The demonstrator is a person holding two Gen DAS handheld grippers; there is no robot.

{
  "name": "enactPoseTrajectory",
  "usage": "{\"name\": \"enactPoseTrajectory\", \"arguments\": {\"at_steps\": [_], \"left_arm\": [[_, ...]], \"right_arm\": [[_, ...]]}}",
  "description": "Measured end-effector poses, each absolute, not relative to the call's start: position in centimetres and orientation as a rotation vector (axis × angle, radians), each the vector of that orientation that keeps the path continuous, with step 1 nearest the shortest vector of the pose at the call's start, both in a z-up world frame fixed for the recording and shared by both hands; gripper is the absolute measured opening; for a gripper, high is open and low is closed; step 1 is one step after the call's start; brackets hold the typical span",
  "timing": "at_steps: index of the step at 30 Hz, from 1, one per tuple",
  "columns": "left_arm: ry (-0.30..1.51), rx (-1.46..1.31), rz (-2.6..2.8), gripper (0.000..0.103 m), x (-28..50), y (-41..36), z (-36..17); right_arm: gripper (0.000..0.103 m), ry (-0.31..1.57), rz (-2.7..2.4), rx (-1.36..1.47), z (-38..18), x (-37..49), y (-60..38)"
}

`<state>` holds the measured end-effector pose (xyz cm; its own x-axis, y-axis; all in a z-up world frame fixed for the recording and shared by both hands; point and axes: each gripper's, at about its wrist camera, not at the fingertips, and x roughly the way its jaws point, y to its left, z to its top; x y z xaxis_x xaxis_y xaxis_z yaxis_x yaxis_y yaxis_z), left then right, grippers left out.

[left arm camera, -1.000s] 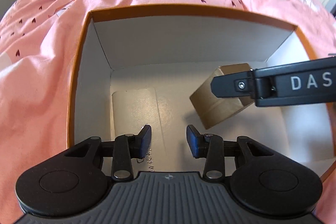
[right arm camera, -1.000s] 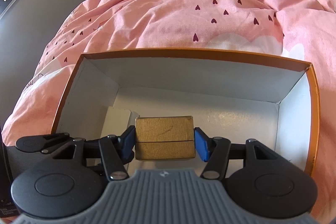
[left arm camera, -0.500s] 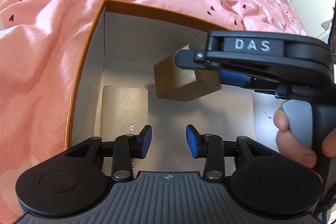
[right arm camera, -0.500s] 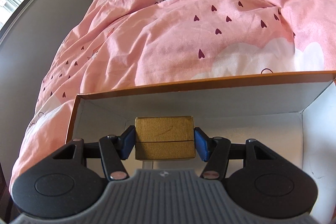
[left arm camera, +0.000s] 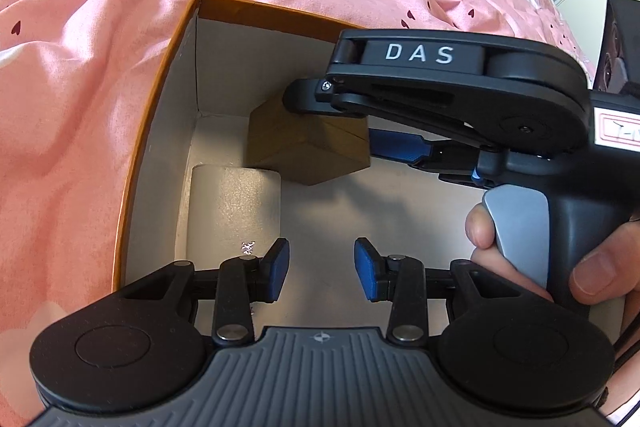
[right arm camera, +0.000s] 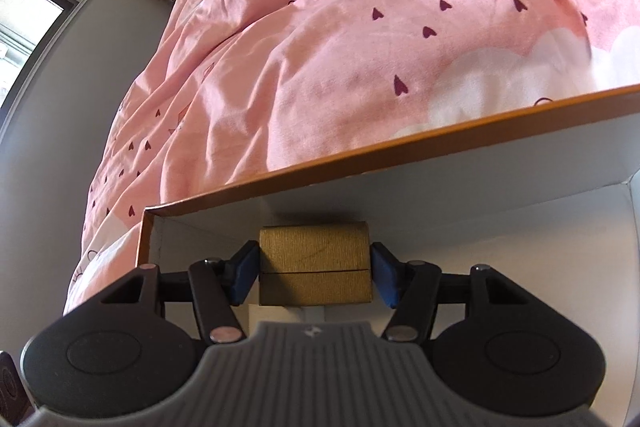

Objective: Organize objects
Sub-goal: 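Lower the gold box into the orange box corner and open right gripper, then withdraw both grippers from the orange box toward the remaining items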

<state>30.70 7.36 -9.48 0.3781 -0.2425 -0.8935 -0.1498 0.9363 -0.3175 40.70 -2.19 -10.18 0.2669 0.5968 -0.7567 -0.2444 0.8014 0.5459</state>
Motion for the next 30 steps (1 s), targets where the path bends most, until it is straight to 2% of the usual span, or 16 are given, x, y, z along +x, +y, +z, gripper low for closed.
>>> {"name": "enactPoseTrajectory", "arguments": {"at_steps": [6,8,9,10,12,23,30], "left_arm": [[1.186,-0.356,-0.05,0.045,30.7,7.1,-9.6],[1.185,-0.349,-0.05,0.045,30.7,7.0,-9.6],[1.184,-0.346,-0.048,0.045,30.7,7.0,-9.6],[1.184,-0.342,-0.047,0.045,30.7,6.9,-9.6],[1.182,-0.334,-0.047,0.045,30.7,6.8,-9.7],[1.161,-0.34,-0.033,0.043,30.5,6.5,-9.8],[1.136,-0.342,-0.016,0.048,29.7,5.8,-9.4]], "right_arm": [[0.061,1.165,0.651,0.341,-9.6,40.4,-2.2],[0.05,1.164,0.665,0.326,-9.6,40.3,-2.2],[0.035,1.167,0.676,0.317,-9.7,40.4,-2.1],[0.028,1.173,0.685,0.305,-9.8,40.4,-2.0],[0.019,1.169,0.7,0.286,-9.9,40.4,-1.7],[0.016,1.175,0.82,0.217,-10.1,40.8,0.1],[0.014,1.141,0.833,0.147,-8.7,39.7,-0.2]]}}
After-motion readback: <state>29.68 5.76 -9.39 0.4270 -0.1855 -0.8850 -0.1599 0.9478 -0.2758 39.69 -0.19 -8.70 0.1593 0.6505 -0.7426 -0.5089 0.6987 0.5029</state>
